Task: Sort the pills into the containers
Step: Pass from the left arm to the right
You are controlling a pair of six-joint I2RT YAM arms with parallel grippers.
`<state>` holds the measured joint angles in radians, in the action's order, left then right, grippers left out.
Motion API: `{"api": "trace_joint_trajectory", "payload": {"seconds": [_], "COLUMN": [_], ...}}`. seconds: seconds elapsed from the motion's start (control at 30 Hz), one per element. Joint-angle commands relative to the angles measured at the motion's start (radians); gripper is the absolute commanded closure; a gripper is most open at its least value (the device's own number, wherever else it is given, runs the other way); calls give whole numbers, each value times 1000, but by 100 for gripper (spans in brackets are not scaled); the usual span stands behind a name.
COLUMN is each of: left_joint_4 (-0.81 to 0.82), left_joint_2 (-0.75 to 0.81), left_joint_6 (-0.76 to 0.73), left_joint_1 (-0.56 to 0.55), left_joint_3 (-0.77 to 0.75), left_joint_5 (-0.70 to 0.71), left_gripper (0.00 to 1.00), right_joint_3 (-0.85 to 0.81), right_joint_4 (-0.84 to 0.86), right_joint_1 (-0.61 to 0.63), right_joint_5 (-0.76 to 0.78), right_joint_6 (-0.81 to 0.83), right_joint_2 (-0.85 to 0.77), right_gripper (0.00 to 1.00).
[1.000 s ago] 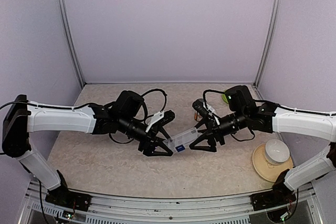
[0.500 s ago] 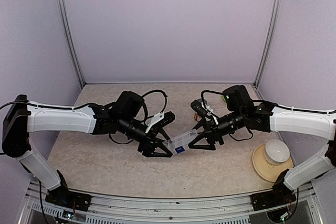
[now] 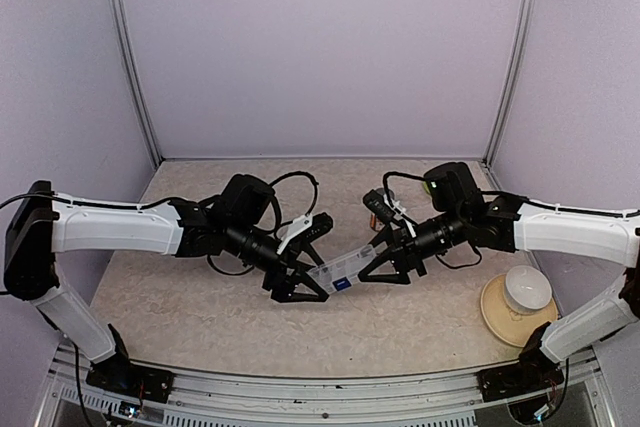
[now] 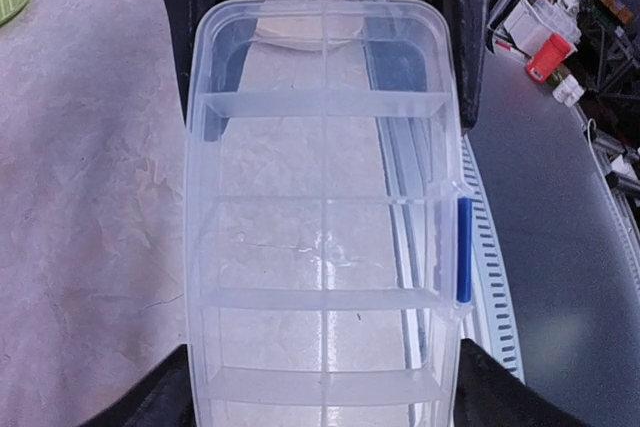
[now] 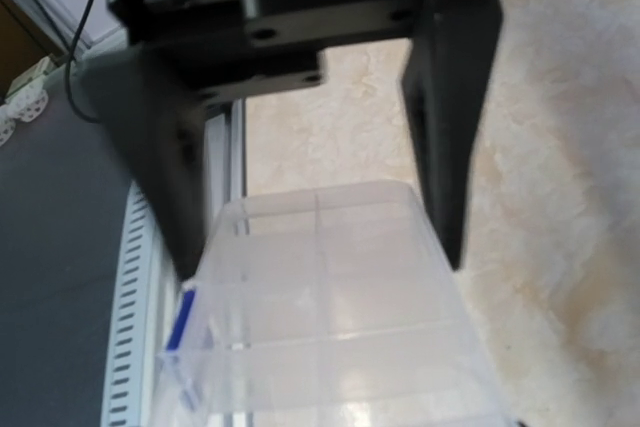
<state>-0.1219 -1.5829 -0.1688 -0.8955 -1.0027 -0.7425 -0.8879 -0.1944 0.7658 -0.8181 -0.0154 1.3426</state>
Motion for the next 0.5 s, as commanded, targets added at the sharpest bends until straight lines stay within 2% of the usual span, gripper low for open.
{"api": "trace_joint_trajectory", "payload": {"seconds": [0.0,0.03,0.23,0.47], "left_joint_4": [57,69,172,490], "left_joint_2": [37,44,90,155], "left_joint_6": [19,27,117,382], "left_joint_1": [-8,-8,11,88], "left_joint_3": [26,33,89,212], "left_joint_5": [8,14,56,20], "left_gripper": [5,2,1,1], "right_joint_3": [-8,-5,9,36], "right_joint_4": [48,55,94,189], "right_joint_1": [10,9,10,10], "right_joint_5": [42,58,203,376], "right_joint_6": [7,4,-13,-40], "right_joint_2": [-45,-52,-84,-147], "right_gripper": [42,42,42,42]}}
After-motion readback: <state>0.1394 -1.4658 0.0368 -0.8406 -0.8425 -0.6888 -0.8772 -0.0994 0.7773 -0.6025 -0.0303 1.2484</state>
